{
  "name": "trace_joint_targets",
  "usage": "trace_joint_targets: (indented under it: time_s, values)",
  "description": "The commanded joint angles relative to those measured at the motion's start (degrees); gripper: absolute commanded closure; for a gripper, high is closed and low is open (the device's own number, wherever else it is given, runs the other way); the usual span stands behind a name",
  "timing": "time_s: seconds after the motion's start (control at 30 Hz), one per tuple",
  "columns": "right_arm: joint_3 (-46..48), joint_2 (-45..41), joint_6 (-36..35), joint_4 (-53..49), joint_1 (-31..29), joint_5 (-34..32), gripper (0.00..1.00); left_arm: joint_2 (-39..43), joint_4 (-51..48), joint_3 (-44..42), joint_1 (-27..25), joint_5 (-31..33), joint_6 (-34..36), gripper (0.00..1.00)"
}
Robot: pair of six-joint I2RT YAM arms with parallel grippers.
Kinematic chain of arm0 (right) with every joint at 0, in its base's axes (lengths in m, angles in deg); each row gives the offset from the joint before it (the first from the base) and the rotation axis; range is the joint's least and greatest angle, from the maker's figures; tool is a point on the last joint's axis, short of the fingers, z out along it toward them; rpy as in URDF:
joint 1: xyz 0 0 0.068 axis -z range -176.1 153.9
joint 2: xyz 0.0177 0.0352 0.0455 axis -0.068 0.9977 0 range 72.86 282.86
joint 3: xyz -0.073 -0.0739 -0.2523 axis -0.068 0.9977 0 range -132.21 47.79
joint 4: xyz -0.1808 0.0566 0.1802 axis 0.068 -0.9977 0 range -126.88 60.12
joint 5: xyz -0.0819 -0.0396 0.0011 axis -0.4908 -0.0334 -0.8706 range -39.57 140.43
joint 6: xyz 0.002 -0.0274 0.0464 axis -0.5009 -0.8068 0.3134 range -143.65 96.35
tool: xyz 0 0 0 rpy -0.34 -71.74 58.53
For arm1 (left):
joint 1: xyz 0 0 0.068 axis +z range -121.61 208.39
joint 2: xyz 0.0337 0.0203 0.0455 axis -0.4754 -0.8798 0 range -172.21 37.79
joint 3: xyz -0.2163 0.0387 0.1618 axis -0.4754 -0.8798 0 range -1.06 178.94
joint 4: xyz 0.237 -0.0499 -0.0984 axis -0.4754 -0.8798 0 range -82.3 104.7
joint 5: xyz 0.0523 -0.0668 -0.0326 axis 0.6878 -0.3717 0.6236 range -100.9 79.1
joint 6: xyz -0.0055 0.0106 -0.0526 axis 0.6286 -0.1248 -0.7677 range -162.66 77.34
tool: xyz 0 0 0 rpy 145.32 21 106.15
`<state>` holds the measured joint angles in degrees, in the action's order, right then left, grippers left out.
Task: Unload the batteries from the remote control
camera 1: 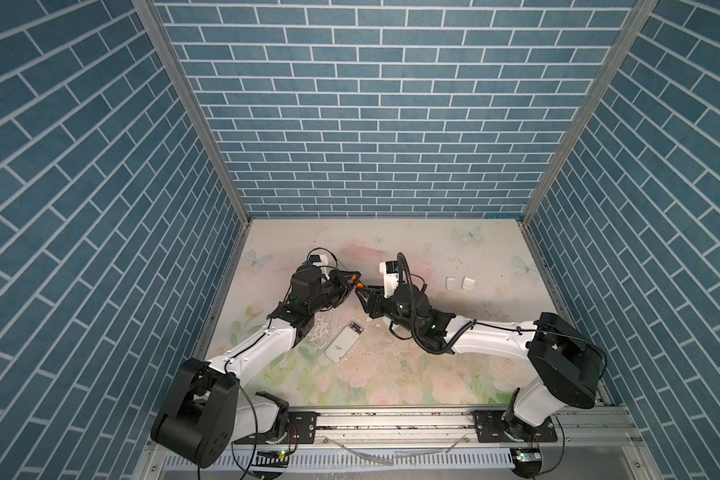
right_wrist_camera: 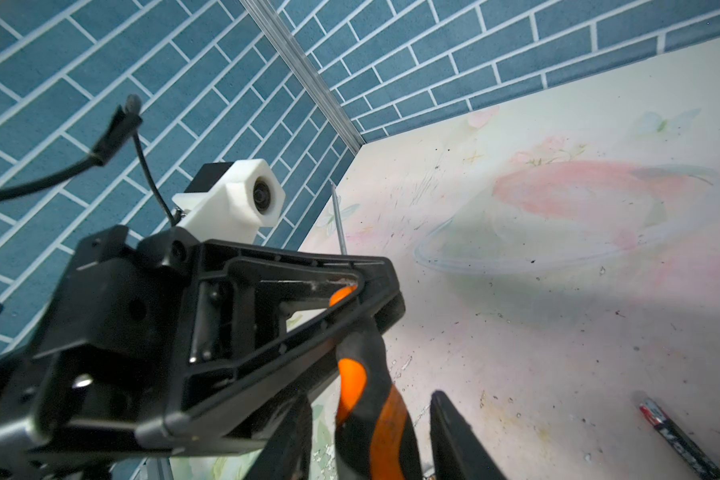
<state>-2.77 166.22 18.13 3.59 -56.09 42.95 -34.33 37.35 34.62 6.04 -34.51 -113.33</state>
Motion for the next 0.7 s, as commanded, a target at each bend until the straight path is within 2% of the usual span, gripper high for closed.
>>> trace_joint_targets:
  time_s: [0.0, 0.67]
  values:
    - [-0.96, 0.92, 0.76, 3.15, -0.04, -2.23, 0.55, -0.33, 2.83, 1.14, 0.36, -0.90, -1.03, 1.00]
    - [-2.56, 2.80, -1.68, 6.25, 0.72, -3.22, 0.64, -2.33, 7.87, -0.87, 0.29, -3.45, -4.65, 1.00]
